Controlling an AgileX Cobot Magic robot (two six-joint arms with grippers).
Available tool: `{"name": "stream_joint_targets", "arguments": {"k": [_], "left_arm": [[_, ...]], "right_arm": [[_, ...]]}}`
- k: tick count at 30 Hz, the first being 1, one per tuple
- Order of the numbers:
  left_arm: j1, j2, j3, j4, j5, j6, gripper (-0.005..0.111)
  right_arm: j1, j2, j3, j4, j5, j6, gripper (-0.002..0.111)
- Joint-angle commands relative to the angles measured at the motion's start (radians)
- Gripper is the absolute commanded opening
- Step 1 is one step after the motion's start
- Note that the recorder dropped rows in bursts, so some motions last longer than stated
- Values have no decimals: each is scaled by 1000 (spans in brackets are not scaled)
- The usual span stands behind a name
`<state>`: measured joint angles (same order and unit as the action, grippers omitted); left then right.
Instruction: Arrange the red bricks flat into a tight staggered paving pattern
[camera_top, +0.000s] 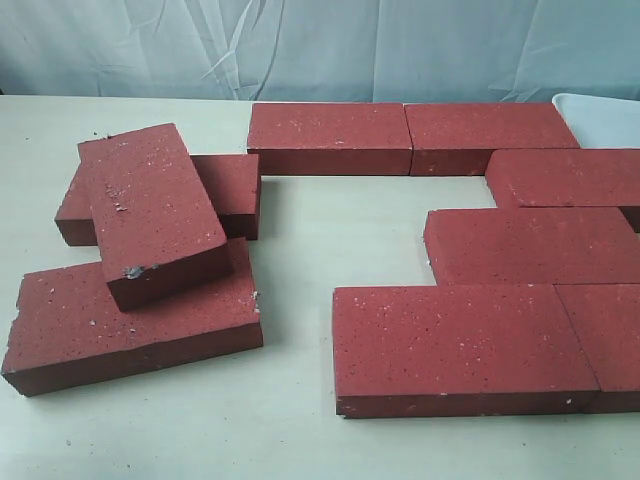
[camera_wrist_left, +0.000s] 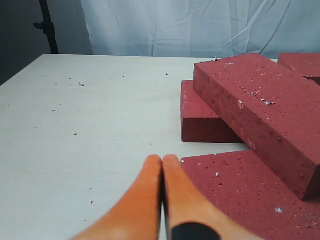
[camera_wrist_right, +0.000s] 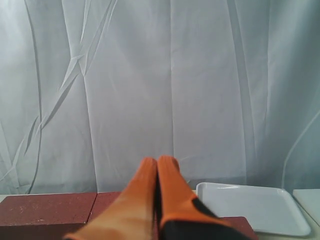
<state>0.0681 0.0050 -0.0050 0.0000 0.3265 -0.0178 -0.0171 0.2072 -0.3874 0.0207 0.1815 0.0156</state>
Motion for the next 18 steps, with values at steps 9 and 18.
{"name": "stream_joint_targets", "arguments": {"k": [9,18], "left_arm": [[2,-5,5,-6,-13,-1,0],[2,-5,5,-6,-13,-1,0]], "right_arm": [[-6,52,-40,16,42,-4,-1],[-6,210,-192,16,225,-4,-1]]}}
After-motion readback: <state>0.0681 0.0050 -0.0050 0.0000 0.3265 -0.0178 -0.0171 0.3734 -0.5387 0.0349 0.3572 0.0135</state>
